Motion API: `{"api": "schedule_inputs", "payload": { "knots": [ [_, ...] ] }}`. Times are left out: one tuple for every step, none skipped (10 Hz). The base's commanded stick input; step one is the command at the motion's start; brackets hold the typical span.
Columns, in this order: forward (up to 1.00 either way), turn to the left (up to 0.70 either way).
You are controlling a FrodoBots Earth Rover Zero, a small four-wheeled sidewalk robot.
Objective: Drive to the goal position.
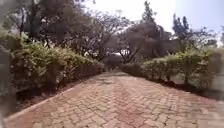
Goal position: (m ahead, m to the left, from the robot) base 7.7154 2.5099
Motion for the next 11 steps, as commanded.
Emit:
{"api": "schedule_inputs", "payload": {
  "knots": [
    [0.70,0.00],
    [0.70,0.00],
    [0.70,0.00],
    [0.70,0.00],
    [0.70,0.00],
    [0.70,0.00],
    [0.70,0.00],
    [0.70,0.00],
    [0.70,0.00],
    [0.70,0.00],
    [0.70,0.00]
  ]
}}
